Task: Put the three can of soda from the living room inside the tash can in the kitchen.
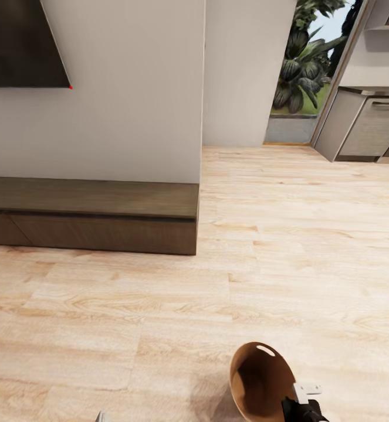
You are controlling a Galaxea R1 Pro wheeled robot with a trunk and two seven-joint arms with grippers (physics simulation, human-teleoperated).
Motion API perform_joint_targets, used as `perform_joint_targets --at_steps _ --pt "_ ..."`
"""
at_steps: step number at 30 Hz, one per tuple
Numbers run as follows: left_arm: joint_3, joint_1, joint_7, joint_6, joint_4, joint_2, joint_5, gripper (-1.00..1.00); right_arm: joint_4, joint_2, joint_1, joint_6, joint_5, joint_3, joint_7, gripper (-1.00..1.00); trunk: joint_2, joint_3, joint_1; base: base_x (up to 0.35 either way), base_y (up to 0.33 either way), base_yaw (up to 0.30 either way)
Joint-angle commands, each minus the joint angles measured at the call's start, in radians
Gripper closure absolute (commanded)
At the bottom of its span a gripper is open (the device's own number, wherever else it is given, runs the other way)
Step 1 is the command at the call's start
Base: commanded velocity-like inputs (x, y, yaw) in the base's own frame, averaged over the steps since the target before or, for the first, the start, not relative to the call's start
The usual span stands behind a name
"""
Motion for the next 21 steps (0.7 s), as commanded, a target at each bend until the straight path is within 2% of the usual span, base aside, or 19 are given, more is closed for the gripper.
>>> perform_joint_targets --at_steps 1,19,20,21 --pt "0.000 0.000 0.000 0.000 0.000 0.000 0.000 -1.00 0.001 0.000 0.001 0.000 -0.005 0.008 0.003 1.00 0.000 0.000 0.000 0.000 0.000 0.000" --pt "0.000 0.000 0.000 0.000 0.000 0.000 0.000 -1.00 0.001 0.000 0.001 0.000 -0.006 0.008 0.003 1.00 0.000 0.000 0.000 0.000 0.000 0.000" --pt "0.000 0.000 0.000 0.000 0.000 0.000 0.000 -1.00 -0.060 0.000 0.001 0.008 -0.007 0.007 0.006 1.00 0.000 0.000 0.000 0.000 0.000 0.000" --pt "0.000 0.000 0.000 0.000 0.000 0.000 0.000 -1.00 -0.073 0.000 0.001 0.009 -0.006 0.007 0.006 1.00 0.000 0.000 0.000 0.000 0.000 0.000"
